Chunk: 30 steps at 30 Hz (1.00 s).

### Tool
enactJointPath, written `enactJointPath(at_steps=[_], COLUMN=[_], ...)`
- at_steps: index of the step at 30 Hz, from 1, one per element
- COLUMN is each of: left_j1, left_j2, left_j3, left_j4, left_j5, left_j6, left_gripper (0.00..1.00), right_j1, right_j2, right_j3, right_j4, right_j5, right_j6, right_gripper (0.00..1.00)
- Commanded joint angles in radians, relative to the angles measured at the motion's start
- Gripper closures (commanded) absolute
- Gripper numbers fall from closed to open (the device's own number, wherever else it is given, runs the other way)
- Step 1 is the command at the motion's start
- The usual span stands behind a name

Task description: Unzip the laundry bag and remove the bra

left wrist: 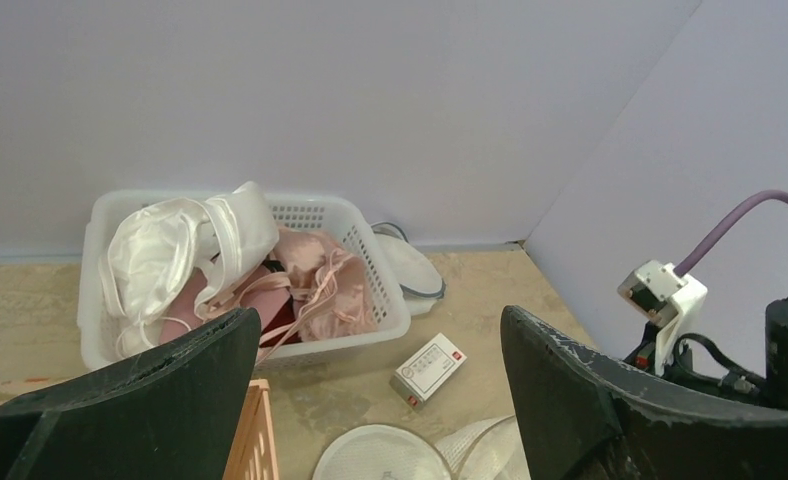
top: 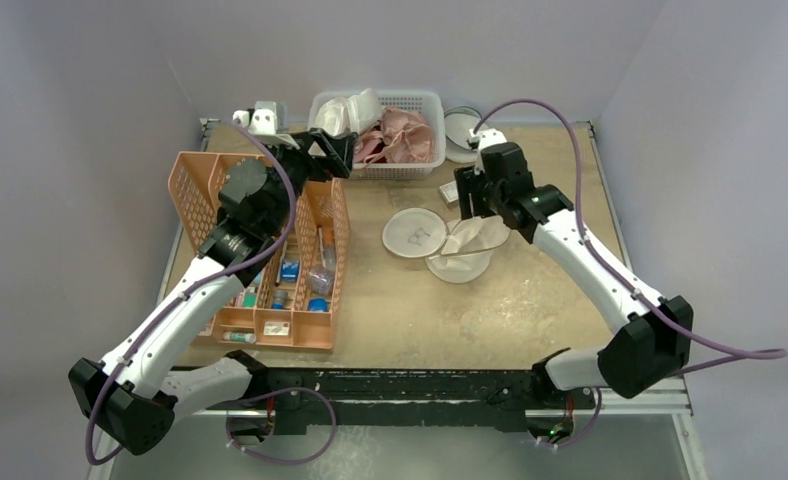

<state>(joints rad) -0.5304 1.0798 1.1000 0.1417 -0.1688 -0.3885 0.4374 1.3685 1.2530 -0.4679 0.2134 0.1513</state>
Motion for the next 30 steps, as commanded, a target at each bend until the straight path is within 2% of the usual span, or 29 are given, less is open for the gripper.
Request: enactJointPath(at_steps=[1, 6, 11, 14, 18, 23, 30], left_j1=[0.008, 0.032, 0.159, 0.189, 0.190, 0.190, 0.190], left_j2=[-0.036, -0.069, -0.124, -0.132, -0.133, -0.132, -0.128], left_j3=[-0.010, -0.024, -0.044, -0.046, -0.042, -0.043, -0.044], left_j4=[0.052, 0.057, 0.089, 0.094, 0.088, 0.090, 0.091], left_j5=[-0.053, -0.105, -0.085, -0.092, -0.096, -0.092, -0.089], left_j6=[0.028, 0.050, -0.014, -0.005, 0.003, 0.001, -0.003], left_gripper=[0.11, 0.11, 0.11, 0.11, 0.11, 0.11, 0.11], right_j1=[0.103, 0.252, 0.373, 0.419, 0.442, 0.448, 0.448], right_j2=[0.058, 0.208, 0.399, 0.509, 0.596, 0.614, 0.652], right_j3=[0.004, 0.043, 0.139, 0.237, 0.308, 0.268, 0.234], right_j4=[0.005, 0.077, 0.096, 0.040, -0.006, 0.046, 0.175], right_j5=[-0.023, -0.037, 0.002, 0.103, 0.191, 0.218, 0.225], right_j6=[-0.039, -0.012, -0.010, -0.007, 0.010, 0.031, 0.054], right_gripper=[0.29, 0.23, 0.19, 0.19, 0.26, 0.38, 0.38])
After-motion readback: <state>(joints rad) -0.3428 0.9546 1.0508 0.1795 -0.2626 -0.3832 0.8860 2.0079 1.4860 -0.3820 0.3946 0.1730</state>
